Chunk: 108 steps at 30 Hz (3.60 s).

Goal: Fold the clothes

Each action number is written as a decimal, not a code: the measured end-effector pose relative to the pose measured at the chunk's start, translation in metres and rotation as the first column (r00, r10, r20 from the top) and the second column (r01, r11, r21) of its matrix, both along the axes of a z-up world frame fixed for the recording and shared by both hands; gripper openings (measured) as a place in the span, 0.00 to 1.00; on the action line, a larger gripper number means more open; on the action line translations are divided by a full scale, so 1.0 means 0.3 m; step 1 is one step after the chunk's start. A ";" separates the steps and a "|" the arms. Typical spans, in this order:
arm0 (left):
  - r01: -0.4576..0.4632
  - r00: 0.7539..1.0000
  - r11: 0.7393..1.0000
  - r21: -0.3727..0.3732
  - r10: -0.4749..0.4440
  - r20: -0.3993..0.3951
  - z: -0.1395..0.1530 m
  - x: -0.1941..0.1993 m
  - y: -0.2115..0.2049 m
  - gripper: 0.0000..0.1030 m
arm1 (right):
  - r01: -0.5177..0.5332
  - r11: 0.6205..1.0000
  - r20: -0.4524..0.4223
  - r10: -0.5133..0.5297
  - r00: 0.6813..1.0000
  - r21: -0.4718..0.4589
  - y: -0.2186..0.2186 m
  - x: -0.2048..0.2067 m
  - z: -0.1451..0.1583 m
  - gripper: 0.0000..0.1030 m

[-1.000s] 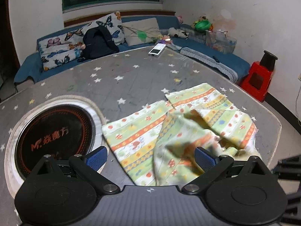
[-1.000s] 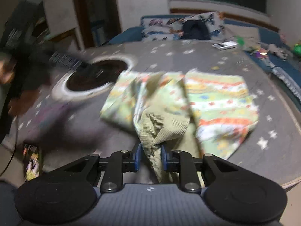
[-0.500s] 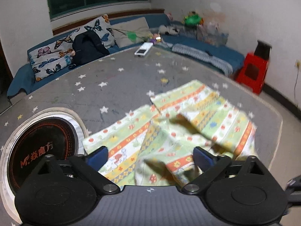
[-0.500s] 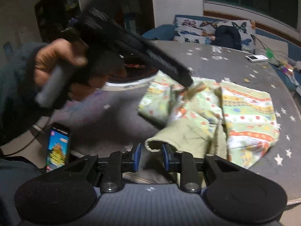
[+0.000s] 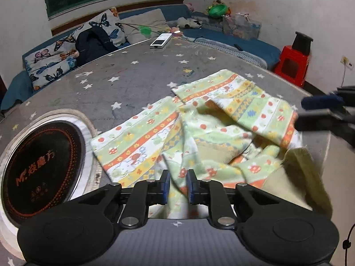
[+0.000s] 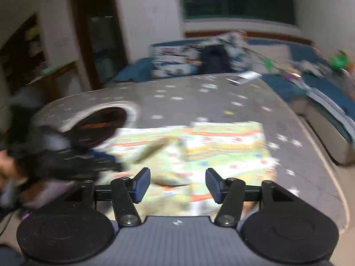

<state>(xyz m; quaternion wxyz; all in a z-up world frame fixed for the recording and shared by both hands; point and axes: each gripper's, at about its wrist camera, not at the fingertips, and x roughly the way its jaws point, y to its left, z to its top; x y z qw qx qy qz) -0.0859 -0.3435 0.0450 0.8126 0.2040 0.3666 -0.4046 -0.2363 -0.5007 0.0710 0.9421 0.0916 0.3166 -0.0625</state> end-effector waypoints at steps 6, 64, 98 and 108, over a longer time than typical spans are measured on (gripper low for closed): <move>-0.037 0.999 0.999 0.013 0.037 -0.011 -0.028 0.034 0.041 0.12 | 0.149 0.989 -0.120 -0.150 0.981 -0.018 -0.105 0.092 -0.146 0.56; -0.492 0.870 0.865 -0.095 0.485 -0.088 0.048 0.525 0.595 0.42 | -0.468 0.862 -0.123 0.452 0.884 -0.194 0.659 0.917 -0.110 0.46; -0.569 0.821 0.820 -0.065 0.571 0.017 0.017 0.393 0.728 0.09 | -0.284 0.915 -0.086 0.270 0.959 -0.288 0.487 0.776 -0.102 0.05; -0.584 0.807 0.808 -0.080 0.588 0.046 0.030 0.324 0.801 0.09 | -0.182 0.942 -0.072 0.168 0.983 -0.282 0.338 0.598 -0.116 0.05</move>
